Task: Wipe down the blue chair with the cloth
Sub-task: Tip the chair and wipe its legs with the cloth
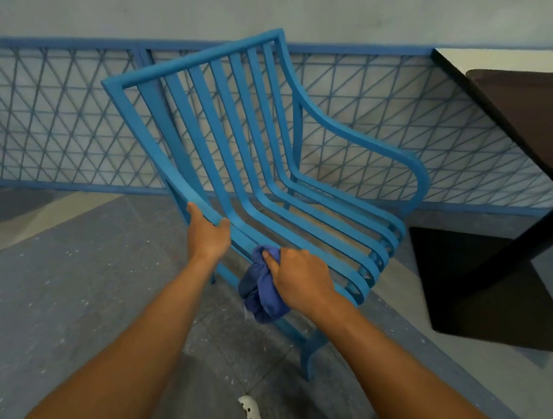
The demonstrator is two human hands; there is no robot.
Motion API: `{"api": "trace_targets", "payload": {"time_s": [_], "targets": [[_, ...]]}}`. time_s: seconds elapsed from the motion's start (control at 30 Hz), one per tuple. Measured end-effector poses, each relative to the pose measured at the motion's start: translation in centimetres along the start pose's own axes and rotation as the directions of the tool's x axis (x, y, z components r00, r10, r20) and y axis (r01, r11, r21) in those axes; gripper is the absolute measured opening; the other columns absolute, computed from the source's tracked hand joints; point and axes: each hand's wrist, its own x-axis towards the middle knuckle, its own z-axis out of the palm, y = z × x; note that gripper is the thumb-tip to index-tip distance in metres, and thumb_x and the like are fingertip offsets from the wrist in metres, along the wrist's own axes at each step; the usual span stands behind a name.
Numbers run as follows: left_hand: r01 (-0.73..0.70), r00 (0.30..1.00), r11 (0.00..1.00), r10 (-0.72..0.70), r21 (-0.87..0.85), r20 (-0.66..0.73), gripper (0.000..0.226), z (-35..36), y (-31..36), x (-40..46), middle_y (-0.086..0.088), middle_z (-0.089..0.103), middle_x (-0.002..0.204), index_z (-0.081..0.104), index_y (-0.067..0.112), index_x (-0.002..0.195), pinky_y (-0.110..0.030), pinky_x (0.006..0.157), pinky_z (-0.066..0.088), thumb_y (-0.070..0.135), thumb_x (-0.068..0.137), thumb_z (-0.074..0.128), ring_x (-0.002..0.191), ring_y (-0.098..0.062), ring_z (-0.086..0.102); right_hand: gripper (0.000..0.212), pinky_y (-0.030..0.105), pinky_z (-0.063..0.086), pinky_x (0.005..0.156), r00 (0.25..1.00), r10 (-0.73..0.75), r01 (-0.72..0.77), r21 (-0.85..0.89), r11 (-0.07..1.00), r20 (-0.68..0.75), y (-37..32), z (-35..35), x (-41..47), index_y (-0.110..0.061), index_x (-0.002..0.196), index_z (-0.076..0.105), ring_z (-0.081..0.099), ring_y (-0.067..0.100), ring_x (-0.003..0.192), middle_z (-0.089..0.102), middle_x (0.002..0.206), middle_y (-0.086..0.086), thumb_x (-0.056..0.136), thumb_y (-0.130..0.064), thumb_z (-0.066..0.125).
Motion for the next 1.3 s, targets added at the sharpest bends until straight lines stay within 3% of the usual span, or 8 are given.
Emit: {"api": "trace_targets", "payload": {"time_s": [0.2,0.43,0.57,0.73,0.87,1.0,1.17,1.3], "targets": [[0.009,0.999,0.981,-0.002,-0.192,0.038,0.095,4.8,-0.8,-7.3,-0.002,0.062,0.132,0.022,0.016,0.153,-0.042,0.096,0.056,0.023,0.081,0.082,0.114,-0.024,0.065,0.052,0.029,0.032,0.051,0.987,0.028,-0.078,0.32,0.944,0.158,5.4,-2.4,-1.8,-0.024,0.062,0.049,0.05,0.008,0.054,0.05,0.057,-0.003,0.104,-0.052,0.045],[0.036,0.991,0.998,-0.029,-0.054,0.131,0.118,5.1,-1.0,-6.2,-0.012,0.026,0.165,-0.011,0.017,0.16,-0.046,0.114,0.042,0.025,0.084,0.079,0.142,-0.03,0.043,0.051,0.034,0.037,0.056,1.0,-0.011,0.009,0.255,0.967,0.006,6.0,-2.2,-3.7,-0.023,0.059,0.045,0.047,0.012,0.054,0.045,0.053,-0.004,0.104,-0.049,0.047],[-0.006,0.988,0.995,0.02,-0.096,0.154,0.099,3.7,-1.5,-3.8,-0.017,0.046,0.152,0.016,0.015,0.156,-0.052,0.106,0.05,0.021,0.081,0.079,0.132,-0.034,0.055,0.044,0.034,0.042,0.059,0.999,-0.037,0.029,0.332,0.943,0.015,5.2,-1.6,-3.2,-0.025,0.067,0.053,0.055,0.013,0.062,0.056,0.062,-0.005,0.104,-0.047,0.048],[-0.068,0.976,0.992,0.088,-0.106,0.199,0.076,1.0,-1.6,-0.5,-0.006,0.071,0.111,0.033,0.01,0.147,-0.039,0.078,0.062,0.007,0.084,0.076,0.094,-0.021,0.073,0.023,0.01,0.04,0.063,0.983,-0.143,0.047,0.601,0.798,0.113,3.9,-0.9,-2.3,-0.047,0.081,0.059,0.061,-0.009,0.073,0.064,0.073,-0.025,0.103,-0.044,0.054],[-0.103,0.958,0.992,0.12,-0.077,0.26,0.065,-1.1,-2.1,2.0,0.001,0.074,0.096,0.042,0.02,0.135,-0.04,0.076,0.064,0.001,0.083,0.076,0.081,-0.014,0.075,0.026,0.018,0.047,0.064,0.996,0.056,-0.091,0.696,0.713,0.073,5.6,-1.8,0.5,-0.03,0.091,0.068,0.064,-0.006,0.071,0.07,0.078,-0.011,0.103,-0.046,0.052],[-0.189,0.932,0.982,0.185,-0.017,0.313,0.06,-2.9,-3.1,4.5,0.019,0.074,0.087,0.047,0.027,0.126,-0.017,0.057,0.056,0.0,0.081,0.077,0.074,-0.002,0.072,0.029,0.001,0.043,0.069,0.984,0.176,-0.103,0.781,0.617,-0.01,8.3,-5.2,3.3,-0.043,0.099,0.068,0.062,-0.019,0.087,0.072,0.093,-0.025,0.105,-0.052,0.041],[-0.232,0.9,0.97,0.186,0.072,0.394,0.073,-5.0,-3.4,7.8,0.033,0.068,0.093,0.042,0.048,0.126,-0.021,0.065,0.053,0.008,0.08,0.082,0.08,0.0,0.071,0.032,0.036,0.041,0.103,0.966,0.257,-0.146,0.778,0.611,-0.02,11.1,-7.1,5.8,-0.033,0.127,0.054,0.056,0.012,0.119,0.058,0.13,-0.004,0.109,-0.046,0.031],[-0.249,0.868,0.966,0.189,0.074,0.46,0.079,-5.9,-3.0,9.1,0.027,0.07,0.098,0.037,0.045,0.135,-0.016,0.065,0.055,0.007,0.083,0.081,0.085,-0.004,0.073,0.022,0.039,0.047,0.069,0.946,0.237,-0.056,0.609,0.791,-0.221,11.7,-7.6,6.7,-0.017,0.101,0.059,0.059,0.009,0.08,0.061,0.093,0.007,0.106,-0.022,0.038]]}}
